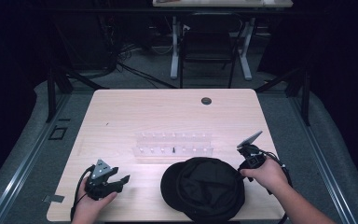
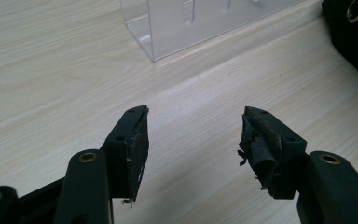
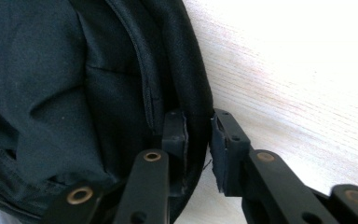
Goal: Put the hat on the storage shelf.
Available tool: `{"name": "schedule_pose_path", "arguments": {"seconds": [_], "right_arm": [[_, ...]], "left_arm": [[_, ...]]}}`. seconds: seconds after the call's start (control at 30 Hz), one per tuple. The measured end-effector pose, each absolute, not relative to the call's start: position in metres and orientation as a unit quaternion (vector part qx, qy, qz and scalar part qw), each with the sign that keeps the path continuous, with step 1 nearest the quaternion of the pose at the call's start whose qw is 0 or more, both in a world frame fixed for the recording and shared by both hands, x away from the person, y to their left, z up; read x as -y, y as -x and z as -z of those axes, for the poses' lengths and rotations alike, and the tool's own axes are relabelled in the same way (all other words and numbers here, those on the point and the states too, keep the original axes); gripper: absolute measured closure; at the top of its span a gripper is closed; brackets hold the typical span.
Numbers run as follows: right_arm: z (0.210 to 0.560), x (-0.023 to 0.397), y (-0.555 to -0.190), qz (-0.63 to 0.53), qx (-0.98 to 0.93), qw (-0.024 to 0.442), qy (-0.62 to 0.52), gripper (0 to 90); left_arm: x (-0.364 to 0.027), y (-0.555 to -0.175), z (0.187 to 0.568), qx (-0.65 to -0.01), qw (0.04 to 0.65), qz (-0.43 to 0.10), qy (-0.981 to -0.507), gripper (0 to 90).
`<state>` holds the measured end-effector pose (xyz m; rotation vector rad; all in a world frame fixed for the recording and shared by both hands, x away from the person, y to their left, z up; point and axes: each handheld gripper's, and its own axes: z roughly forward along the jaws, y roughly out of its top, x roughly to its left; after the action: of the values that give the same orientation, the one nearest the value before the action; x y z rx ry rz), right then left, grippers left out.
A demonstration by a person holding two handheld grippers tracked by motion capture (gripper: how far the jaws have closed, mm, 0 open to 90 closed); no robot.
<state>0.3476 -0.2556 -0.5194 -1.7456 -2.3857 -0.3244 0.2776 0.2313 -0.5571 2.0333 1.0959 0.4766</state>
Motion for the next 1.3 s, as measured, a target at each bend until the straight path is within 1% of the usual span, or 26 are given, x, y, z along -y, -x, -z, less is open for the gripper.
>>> {"name": "schedule_pose_path", "arguments": {"seconds": [0.13,0.3,0.57,0.7,0.83,0.93,1.3], "right_arm": [[0.520,0.255,-0.349,0.106,0.802,0.094,0.581,82.5],[0.520,0.255,-0.349,0.109,0.798,0.098,0.585,83.8],[0.518,0.254,-0.348,0.112,0.791,0.100,0.594,84.4],[0.514,0.257,-0.348,0.115,0.790,0.110,0.592,84.9],[0.508,0.260,-0.349,0.112,0.784,0.134,0.595,85.1],[0.504,0.261,-0.348,0.127,0.775,0.143,0.603,85.3],[0.482,0.259,-0.344,0.154,0.778,0.143,0.592,85.2]], "left_arm": [[-0.231,-0.278,0.557,-0.427,0.381,-0.184,-0.799,42.1],[-0.232,-0.277,0.557,-0.428,0.380,-0.187,-0.798,42.4],[-0.233,-0.278,0.557,-0.433,0.390,-0.180,-0.793,42.1],[-0.233,-0.278,0.557,-0.436,0.391,-0.180,-0.791,42.1],[-0.234,-0.278,0.557,-0.434,0.391,-0.179,-0.792,42.2],[-0.233,-0.278,0.557,-0.433,0.391,-0.178,-0.792,42.3],[-0.233,-0.278,0.558,-0.431,0.389,-0.175,-0.795,44.2]]}}
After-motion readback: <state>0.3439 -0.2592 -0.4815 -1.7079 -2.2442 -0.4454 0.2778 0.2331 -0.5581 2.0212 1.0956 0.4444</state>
